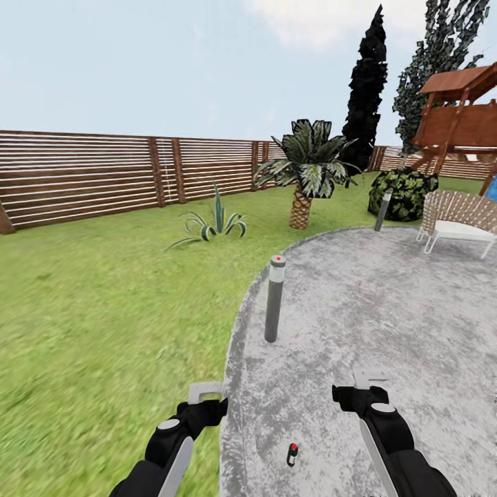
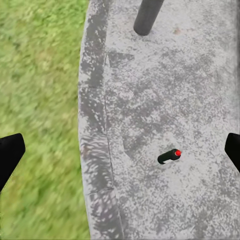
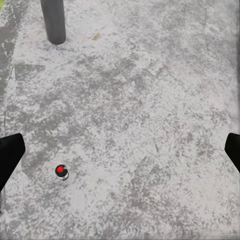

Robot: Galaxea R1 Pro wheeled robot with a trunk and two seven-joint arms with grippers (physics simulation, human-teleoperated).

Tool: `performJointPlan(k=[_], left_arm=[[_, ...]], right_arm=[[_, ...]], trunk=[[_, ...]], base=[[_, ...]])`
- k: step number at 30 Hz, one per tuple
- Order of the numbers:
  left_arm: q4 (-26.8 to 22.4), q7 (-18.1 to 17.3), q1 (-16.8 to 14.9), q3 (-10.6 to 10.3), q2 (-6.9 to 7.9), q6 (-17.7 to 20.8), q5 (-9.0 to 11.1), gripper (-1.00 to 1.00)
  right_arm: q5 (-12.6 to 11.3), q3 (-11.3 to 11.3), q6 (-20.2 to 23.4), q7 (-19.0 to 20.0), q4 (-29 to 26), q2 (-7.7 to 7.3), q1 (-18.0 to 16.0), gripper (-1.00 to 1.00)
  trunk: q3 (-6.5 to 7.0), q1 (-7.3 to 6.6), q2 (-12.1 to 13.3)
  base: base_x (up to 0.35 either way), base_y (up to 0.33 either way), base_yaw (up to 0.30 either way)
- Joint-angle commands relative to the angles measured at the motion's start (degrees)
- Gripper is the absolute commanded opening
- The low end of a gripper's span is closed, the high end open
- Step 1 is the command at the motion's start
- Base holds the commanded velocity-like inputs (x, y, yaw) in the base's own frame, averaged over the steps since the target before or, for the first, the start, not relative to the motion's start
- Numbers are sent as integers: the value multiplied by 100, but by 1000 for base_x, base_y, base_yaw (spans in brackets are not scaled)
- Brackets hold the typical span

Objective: Pick up the pesticide atomizer in the garden and spray insectifuge to fully cover both potted plants in the garden.

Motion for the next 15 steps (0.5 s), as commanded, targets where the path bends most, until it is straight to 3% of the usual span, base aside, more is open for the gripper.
performJointPlan(k=[1, 15], left_arm=[[5, 0, 0, 1, 0, 0, 1, 100], [157, 3, 0, 6, -9, 0, -22, 100]], right_arm=[[0, 0, 0, 0, 1, 0, 0, 100], [0, 0, 0, -8, -1, 0, 0, 100]], trunk=[[0, 0, 0], [0, 0, 0]], base=[[157, 311, -293], [157, 311, -293]])
